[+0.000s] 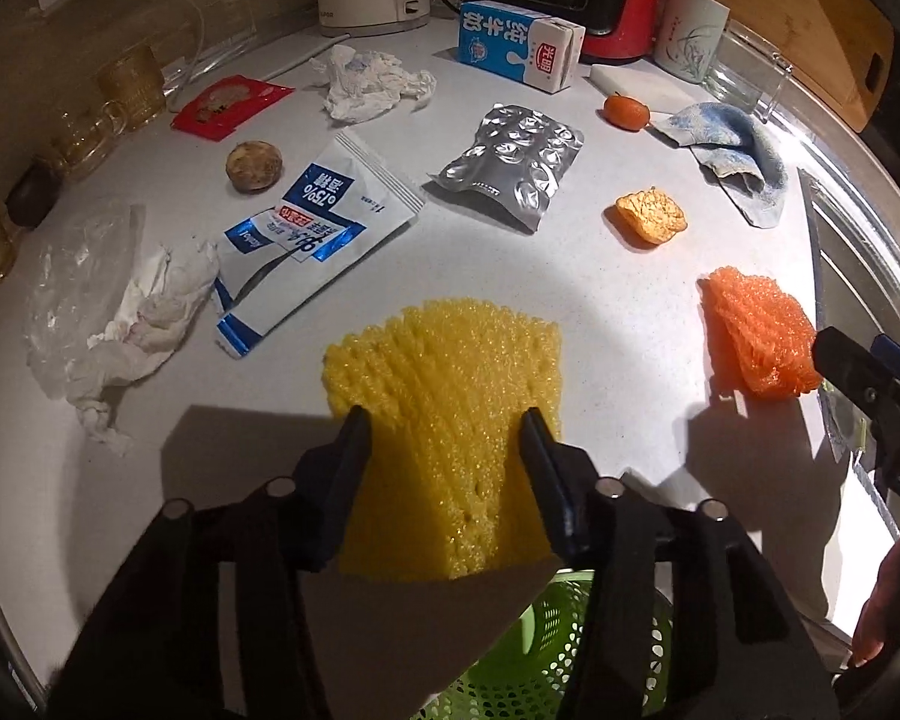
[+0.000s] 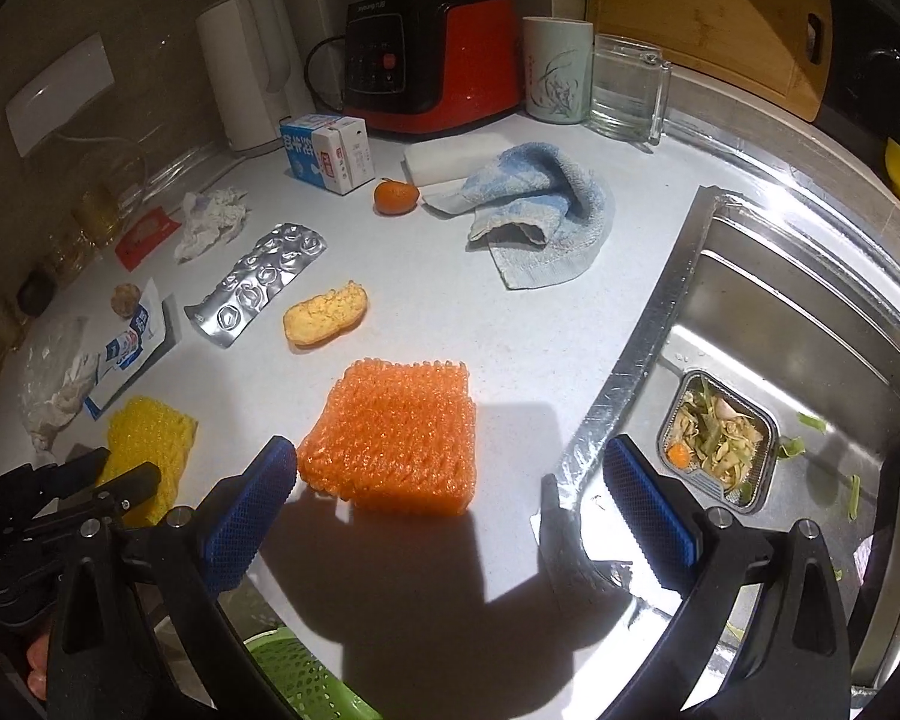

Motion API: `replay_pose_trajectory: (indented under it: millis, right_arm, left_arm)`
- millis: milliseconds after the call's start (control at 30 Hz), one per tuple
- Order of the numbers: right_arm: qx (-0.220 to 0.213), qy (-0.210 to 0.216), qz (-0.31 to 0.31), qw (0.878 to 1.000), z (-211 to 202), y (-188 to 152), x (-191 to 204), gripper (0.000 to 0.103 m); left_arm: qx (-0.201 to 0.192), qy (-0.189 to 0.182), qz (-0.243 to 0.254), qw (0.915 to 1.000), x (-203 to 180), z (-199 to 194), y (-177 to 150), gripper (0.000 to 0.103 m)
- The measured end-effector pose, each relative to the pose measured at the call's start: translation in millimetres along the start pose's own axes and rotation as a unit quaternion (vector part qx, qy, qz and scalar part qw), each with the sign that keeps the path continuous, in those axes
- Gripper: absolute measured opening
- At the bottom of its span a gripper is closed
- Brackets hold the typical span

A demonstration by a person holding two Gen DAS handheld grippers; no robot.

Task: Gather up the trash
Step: 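Grasp the yellow foam net with the left tool while the right tool grasps the orange net, then drop the yellow net from the left tool and orange net from the right into the green basket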

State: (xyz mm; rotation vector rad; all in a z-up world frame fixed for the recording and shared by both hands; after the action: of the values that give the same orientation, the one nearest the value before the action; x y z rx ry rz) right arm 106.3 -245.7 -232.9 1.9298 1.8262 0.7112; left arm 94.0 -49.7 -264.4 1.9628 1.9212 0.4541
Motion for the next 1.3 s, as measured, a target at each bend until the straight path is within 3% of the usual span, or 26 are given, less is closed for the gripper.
replay_pose_trajectory:
  millis: [67, 167, 233, 300, 433, 633, 767, 967, 1133, 1200, 1300]
  right_arm:
    - [0.009, 0.007, -0.002, 1.000, 9, 0, 4, 0.101]
    - [0.024, 0.017, -0.002, 1.000, 22, -1, 11, 0.092]
    - [0.036, 0.024, 0.000, 0.999, 28, -4, 14, 0.077]
    - [0.053, 0.037, 0.004, 0.998, 35, -9, 19, 0.050]
    - [0.045, 0.052, 0.012, 0.998, 27, -13, 24, 0.035]
    - [0.036, 0.049, -0.007, 0.998, -11, -27, 35, 0.035]
    - [0.044, 0.064, -0.020, 0.997, -48, -55, 46, 0.035]
    - [0.097, 0.074, -0.041, 0.992, -84, -141, 72, 0.037]
    - [0.143, 0.055, -0.042, 0.987, -71, -214, 87, 0.038]
    - [0.157, 0.040, -0.048, 0.986, -62, -235, 87, 0.056]
    - [0.173, 0.026, -0.050, 0.983, -57, -254, 81, 0.074]
  left_arm:
    - [-0.002, -0.006, 0.000, 1.0000, -2, -2, 0, 0.025]
    - [-0.007, -0.011, -0.001, 0.9999, -3, -3, 0, 0.022]
    - [-0.010, -0.012, -0.001, 0.9999, -3, -4, 0, 0.021]
    - [-0.012, -0.019, -0.002, 0.9997, -3, -6, -1, 0.021]
    - [-0.022, -0.027, 0.007, 0.9994, -1, -16, -2, 0.020]
    - [-0.027, -0.050, 0.026, 0.9981, 4, -37, -14, 0.020]
    - [-0.027, -0.075, 0.067, 0.9946, 2, -58, -32, 0.020]
    - [-0.029, -0.116, 0.124, 0.9851, 0, -86, -64, 0.020]
    - [-0.019, -0.140, 0.169, 0.9755, -10, -93, -91, 0.020]
    - [-0.013, -0.141, 0.180, 0.9734, -13, -94, -103, 0.020]
    - [0.002, -0.145, 0.180, 0.9728, -17, -94, -120, 0.020]
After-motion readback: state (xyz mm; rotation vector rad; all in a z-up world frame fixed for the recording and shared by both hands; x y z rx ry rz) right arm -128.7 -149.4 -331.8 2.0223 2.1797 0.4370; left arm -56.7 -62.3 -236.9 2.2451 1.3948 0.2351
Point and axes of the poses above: each gripper's, at about its wrist camera, not at the fingertips, and z roughly the way its jaws point, x to its left, y to its top, the point moved 10 cm from there along z, roughly the way its jaws point, and after that the axes turned 1 degree about z, right-handed, at the moved point
